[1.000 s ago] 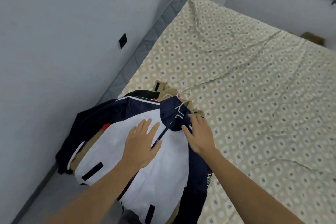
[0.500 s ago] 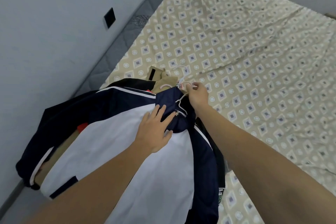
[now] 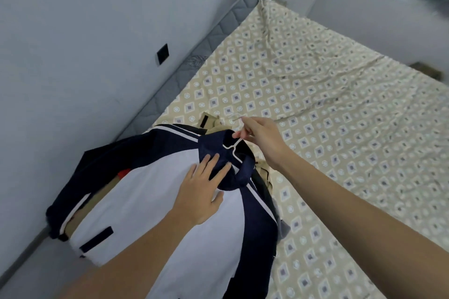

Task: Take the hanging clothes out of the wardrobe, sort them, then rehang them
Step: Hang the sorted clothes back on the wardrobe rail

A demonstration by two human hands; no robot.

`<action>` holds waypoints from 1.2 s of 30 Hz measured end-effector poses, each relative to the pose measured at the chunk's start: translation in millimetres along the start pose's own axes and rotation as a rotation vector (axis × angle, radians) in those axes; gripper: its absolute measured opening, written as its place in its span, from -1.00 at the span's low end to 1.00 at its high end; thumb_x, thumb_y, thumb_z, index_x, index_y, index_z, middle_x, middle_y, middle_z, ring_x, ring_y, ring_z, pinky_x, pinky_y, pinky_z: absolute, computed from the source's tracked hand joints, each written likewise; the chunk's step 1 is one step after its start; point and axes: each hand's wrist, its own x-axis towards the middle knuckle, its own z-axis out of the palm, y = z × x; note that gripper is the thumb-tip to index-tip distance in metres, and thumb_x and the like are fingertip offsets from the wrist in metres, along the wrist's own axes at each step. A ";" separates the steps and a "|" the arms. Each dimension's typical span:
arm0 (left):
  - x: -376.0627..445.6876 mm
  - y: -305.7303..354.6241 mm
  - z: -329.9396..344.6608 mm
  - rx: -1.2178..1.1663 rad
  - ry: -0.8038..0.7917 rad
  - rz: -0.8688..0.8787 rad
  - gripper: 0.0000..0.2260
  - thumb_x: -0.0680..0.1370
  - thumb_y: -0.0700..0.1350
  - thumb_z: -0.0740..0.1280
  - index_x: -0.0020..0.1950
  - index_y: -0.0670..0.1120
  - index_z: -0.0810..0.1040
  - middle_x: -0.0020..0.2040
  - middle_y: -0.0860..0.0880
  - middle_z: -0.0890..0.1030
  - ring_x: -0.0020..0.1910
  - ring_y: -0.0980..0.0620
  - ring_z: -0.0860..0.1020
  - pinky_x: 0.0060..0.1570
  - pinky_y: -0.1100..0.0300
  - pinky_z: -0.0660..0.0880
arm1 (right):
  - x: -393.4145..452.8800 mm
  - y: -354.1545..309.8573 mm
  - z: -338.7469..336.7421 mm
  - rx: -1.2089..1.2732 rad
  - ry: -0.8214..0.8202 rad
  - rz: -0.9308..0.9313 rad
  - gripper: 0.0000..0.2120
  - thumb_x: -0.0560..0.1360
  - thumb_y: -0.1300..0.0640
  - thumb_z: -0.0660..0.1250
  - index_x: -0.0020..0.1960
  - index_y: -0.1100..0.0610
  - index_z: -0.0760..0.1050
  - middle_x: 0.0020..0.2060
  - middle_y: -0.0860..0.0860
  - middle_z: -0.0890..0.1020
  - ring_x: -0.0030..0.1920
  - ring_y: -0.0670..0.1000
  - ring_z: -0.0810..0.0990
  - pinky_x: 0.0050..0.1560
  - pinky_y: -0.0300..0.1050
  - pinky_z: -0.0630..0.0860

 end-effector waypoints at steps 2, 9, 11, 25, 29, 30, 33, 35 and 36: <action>-19.8 14.0 -33.5 -0.031 0.037 -0.044 -0.37 0.62 0.09 0.24 0.68 0.12 0.14 0.68 -0.06 0.17 0.67 -0.13 0.11 0.57 -0.09 0.24 | -36.1 -37.2 12.1 0.023 -0.094 -0.064 -0.59 0.70 0.12 0.26 -0.28 0.26 0.51 -0.33 0.16 0.62 -0.07 0.12 0.75 0.16 -0.13 0.62; -138.4 65.8 -156.5 -0.049 0.221 -0.256 -0.40 0.61 0.13 0.22 0.65 0.09 0.24 0.67 -0.01 0.21 0.67 -0.05 0.15 0.58 0.03 0.25 | -179.3 -141.4 63.0 0.003 -0.425 -0.200 -0.68 0.70 0.20 0.19 -0.19 0.26 0.49 -0.29 0.12 0.66 -0.05 0.14 0.70 0.18 -0.07 0.62; -180.1 87.3 -181.5 -0.061 0.301 -0.313 -0.40 0.64 0.14 0.23 0.67 0.09 0.19 0.68 0.02 0.19 0.67 -0.01 0.12 0.59 0.06 0.20 | -225.2 -167.9 77.3 -0.029 -0.500 -0.235 -0.65 0.71 0.17 0.18 -0.21 0.25 0.50 -0.26 0.13 0.67 -0.02 0.18 0.71 0.23 -0.01 0.61; -441.7 222.8 -291.4 0.041 0.646 -0.663 -0.43 0.67 0.21 0.19 0.64 0.01 0.28 0.64 0.08 0.26 0.67 0.11 0.02 0.62 -0.02 0.15 | -559.3 -284.4 153.3 -0.254 -0.834 -0.587 -0.60 0.72 0.13 0.14 -0.29 0.18 0.40 -0.37 0.09 0.62 -0.22 0.03 0.59 0.08 0.00 0.60; -520.5 268.9 -292.0 0.057 0.729 -0.734 -0.46 0.66 0.17 0.22 0.60 -0.02 0.36 0.62 0.05 0.31 0.67 0.09 0.06 0.62 0.01 0.12 | -642.7 -271.7 162.1 -0.246 -0.891 -0.670 -0.67 0.68 0.18 0.15 -0.23 0.24 0.44 -0.31 0.20 0.57 -0.25 0.00 0.61 0.10 0.07 0.65; -538.3 281.6 -288.4 0.060 0.752 -0.752 -0.47 0.65 0.16 0.23 0.58 -0.02 0.38 0.61 0.05 0.33 0.67 0.08 0.07 0.62 -0.01 0.13 | -660.9 -265.1 162.7 -0.242 -0.912 -0.681 -0.68 0.68 0.19 0.15 -0.22 0.24 0.45 -0.30 0.22 0.55 -0.25 0.01 0.62 0.08 0.06 0.66; -587.4 317.3 -275.1 0.067 0.792 -0.811 -0.53 0.66 0.16 0.24 0.52 0.00 0.46 0.59 0.08 0.36 0.67 0.07 0.06 0.61 -0.07 0.20 | -704.4 -243.7 162.0 -0.236 -0.975 -0.706 -0.65 0.70 0.19 0.13 -0.23 0.25 0.44 -0.32 0.22 0.54 -0.26 0.04 0.65 0.03 0.01 0.68; -618.7 342.4 -263.1 0.078 0.804 -0.878 -0.57 0.68 0.18 0.23 0.48 0.03 0.50 0.60 0.10 0.33 0.68 0.08 0.02 0.60 -0.09 0.21 | -727.4 -229.8 162.8 -0.257 -1.012 -0.744 -0.64 0.71 0.18 0.12 -0.23 0.23 0.42 -0.34 0.27 0.52 -0.27 0.04 0.66 0.07 0.05 0.70; -633.5 355.4 -257.3 0.078 0.807 -0.919 -0.57 0.68 0.20 0.22 0.47 0.04 0.51 0.62 0.11 0.30 0.68 0.08 -0.01 0.59 -0.08 0.21 | -736.6 -222.9 163.2 -0.265 -1.029 -0.764 -0.64 0.72 0.17 0.11 -0.22 0.23 0.43 -0.32 0.34 0.50 -0.27 0.04 0.67 0.08 0.08 0.70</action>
